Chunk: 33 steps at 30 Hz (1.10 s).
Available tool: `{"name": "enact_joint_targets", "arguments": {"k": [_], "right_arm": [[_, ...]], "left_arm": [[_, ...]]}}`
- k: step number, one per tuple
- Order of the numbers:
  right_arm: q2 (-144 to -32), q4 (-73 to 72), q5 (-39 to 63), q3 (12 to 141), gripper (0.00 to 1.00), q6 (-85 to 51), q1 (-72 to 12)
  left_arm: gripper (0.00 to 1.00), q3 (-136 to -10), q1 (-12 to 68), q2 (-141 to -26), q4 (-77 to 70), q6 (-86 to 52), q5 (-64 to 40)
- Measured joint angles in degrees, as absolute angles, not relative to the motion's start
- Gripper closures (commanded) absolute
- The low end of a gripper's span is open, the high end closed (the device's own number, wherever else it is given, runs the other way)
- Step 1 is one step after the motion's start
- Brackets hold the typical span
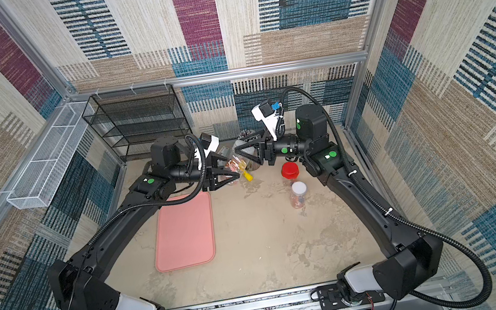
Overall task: Pour the candies out of the jar
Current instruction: Unscrew the lid from the jar.
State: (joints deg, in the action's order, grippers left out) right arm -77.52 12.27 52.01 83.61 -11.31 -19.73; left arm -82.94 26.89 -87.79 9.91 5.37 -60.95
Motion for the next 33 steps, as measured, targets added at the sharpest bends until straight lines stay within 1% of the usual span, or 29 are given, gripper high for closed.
{"name": "enact_joint_targets", "arguments": {"k": [4, 11, 15, 18, 21, 23, 27, 33], "right_arm": [[-78.0, 11.7, 52.0, 83.8, 0.55, -11.7, -19.7], [-79.7, 11.9, 52.5, 85.2, 0.55, -13.0, -19.7], [-80.8, 14.0, 50.6, 86.7, 0.53, -15.0, -19.7], [-80.5, 13.7, 48.1, 85.0, 0.51, -17.9, -19.7], [-79.7, 13.3, 47.0, 83.3, 0.50, -18.9, -19.9], [-80.0, 14.5, 47.0, 84.4, 0.51, -18.3, -19.9], [-83.4, 19.9, 49.6, 90.8, 0.51, -15.5, -19.8], [-87.2, 28.1, 56.3, 97.6, 0.52, -10.1, -18.6]], "left_arm": [[1.00, -83.0, 26.9, -87.9, 9.5, 4.8, -60.9], [1.00, -82.9, 26.8, -88.3, 9.7, 3.5, -60.2], [1.00, -82.8, 27.3, -88.6, 9.3, 2.9, -57.7], [1.00, -82.4, 27.6, -88.8, 9.6, 2.7, -55.6], [1.00, -81.9, 27.8, -88.9, 10.2, 2.5, -55.4], [1.00, -82.0, 27.8, -88.9, 10.0, 2.5, -55.4], [1.00, -82.4, 27.6, -88.6, 9.7, 2.8, -55.0], [1.00, -81.9, 27.6, -87.6, 9.7, 3.4, -54.8]]}}
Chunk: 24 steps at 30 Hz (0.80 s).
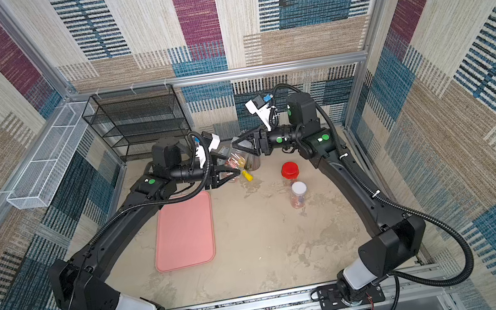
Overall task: Pour the candies out of the jar
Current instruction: Unscrew the lid from the jar.
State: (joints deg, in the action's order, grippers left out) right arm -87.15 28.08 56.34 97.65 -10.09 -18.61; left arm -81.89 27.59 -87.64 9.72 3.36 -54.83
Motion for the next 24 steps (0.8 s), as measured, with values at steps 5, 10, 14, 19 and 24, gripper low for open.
{"name": "enact_joint_targets", "arguments": {"k": [5, 10, 14, 19, 24], "right_arm": [[-87.8, 31.3, 60.4, 98.6, 0.52, -7.4, -17.9], [-88.1, 32.5, 64.0, 99.8, 0.52, -6.8, -17.5], [-88.2, 33.7, 65.0, 100.5, 0.51, -6.2, -17.3], [-88.1, 34.6, 64.8, 100.7, 0.51, -5.3, -17.3], [-87.9, 35.4, 63.4, 102.1, 0.51, -3.9, -17.0]], "left_arm": [[1.00, -81.1, 27.4, -87.2, 9.9, 4.3, -55.9], [1.00, -80.9, 27.1, -87.0, 9.6, 5.8, -58.0], [1.00, -80.9, 27.0, -87.0, 9.3, 6.0, -59.0], [1.00, -80.8, 27.0, -87.0, 9.4, 6.2, -59.3], [1.00, -80.4, 26.9, -86.9, 11.2, 6.2, -59.2]]}}
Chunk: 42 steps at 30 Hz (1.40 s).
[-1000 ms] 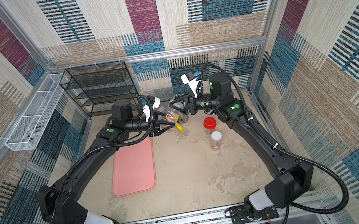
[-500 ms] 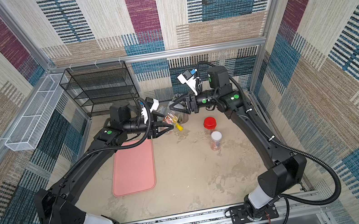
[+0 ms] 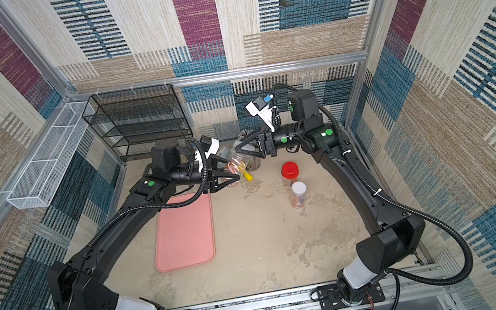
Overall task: Pour the candies out of the jar
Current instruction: Unscrew the lid from the jar, then place the lid at the center of the board.
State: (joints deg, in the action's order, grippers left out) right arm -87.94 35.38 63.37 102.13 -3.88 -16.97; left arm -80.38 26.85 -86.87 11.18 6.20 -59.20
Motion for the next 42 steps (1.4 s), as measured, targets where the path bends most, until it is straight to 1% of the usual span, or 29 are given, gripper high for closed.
{"name": "enact_joint_targets", "arguments": {"k": [3, 9, 15, 21, 31, 35, 37, 42], "right_arm": [[-87.6, 34.0, 62.7, 103.7, 0.51, -2.9, -16.4], [-88.2, 33.8, 62.0, 104.6, 0.51, -2.4, -16.5], [-87.6, 33.1, 57.7, 102.6, 0.52, -2.1, -16.5], [-85.7, 30.5, 50.9, 95.5, 0.52, -2.1, -16.5], [-84.7, 19.7, 41.8, 76.6, 0.52, -5.1, -17.2], [-87.0, 13.4, 37.4, 69.1, 0.52, -7.9, -20.5], [-89.0, 11.3, 34.5, 66.3, 0.52, -9.0, -22.8], [-95.0, 6.1, 26.4, 64.1, 0.52, -11.3, -28.3]], "left_arm": [[1.00, -79.9, 26.5, -87.1, 14.5, 6.2, -58.2], [1.00, -79.6, 26.7, -87.0, 15.9, 6.3, -57.4], [1.00, -77.8, 26.3, -86.1, 15.8, 6.2, -56.2], [1.00, -71.2, 23.4, -82.8, 13.4, 5.3, -52.4], [1.00, -56.8, 13.7, -75.5, 7.6, 1.5, -42.0], [1.00, -53.9, 12.0, -74.9, 5.7, 1.2, -37.9], [1.00, -53.8, 11.4, -75.4, 4.6, 1.1, -37.4], [1.00, -53.8, 9.6, -76.9, 2.6, 0.0, -37.1]]}}
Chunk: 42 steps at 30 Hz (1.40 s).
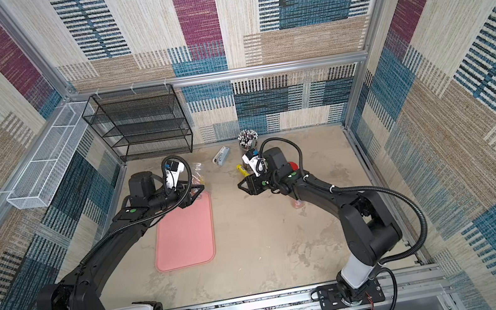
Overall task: Pour the candies out of the jar
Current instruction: Place the lid at the center of the board.
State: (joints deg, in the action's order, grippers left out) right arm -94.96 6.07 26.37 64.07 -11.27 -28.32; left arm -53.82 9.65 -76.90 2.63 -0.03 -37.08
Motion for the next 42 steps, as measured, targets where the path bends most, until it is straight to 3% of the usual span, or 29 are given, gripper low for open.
{"name": "enact_joint_targets", "arguments": {"k": [7, 16, 18, 21, 36, 42], "right_arm": [[-106.5, 3.2, 15.2, 69.2, 0.52, -13.0, -32.2], [-116.9, 3.9, 8.8, 76.3, 0.48, -13.0, -33.7], [-117.8, 4.4, 7.7, 76.9, 0.42, -13.0, -33.6], [-118.6, 5.0, 6.9, 77.7, 0.24, -13.0, -33.6], [-103.1, 10.2, 3.6, 78.0, 0.00, -13.6, -33.5], [-95.5, 10.5, 1.1, 75.2, 0.00, -13.6, -32.4]], "left_arm": [[1.00, -54.1, 8.4, -76.6, 2.0, -0.3, -36.4], [1.00, -54.2, 8.3, -76.1, 2.0, -0.2, -36.3], [1.00, -54.2, 8.3, -76.2, 2.0, -0.2, -36.3], [1.00, -54.5, 8.3, -76.5, 2.0, -0.2, -36.3], [1.00, -54.4, 8.3, -75.4, 4.5, -1.5, -32.6], [1.00, -55.0, 8.3, -70.8, 14.4, -1.2, -28.4]]}}
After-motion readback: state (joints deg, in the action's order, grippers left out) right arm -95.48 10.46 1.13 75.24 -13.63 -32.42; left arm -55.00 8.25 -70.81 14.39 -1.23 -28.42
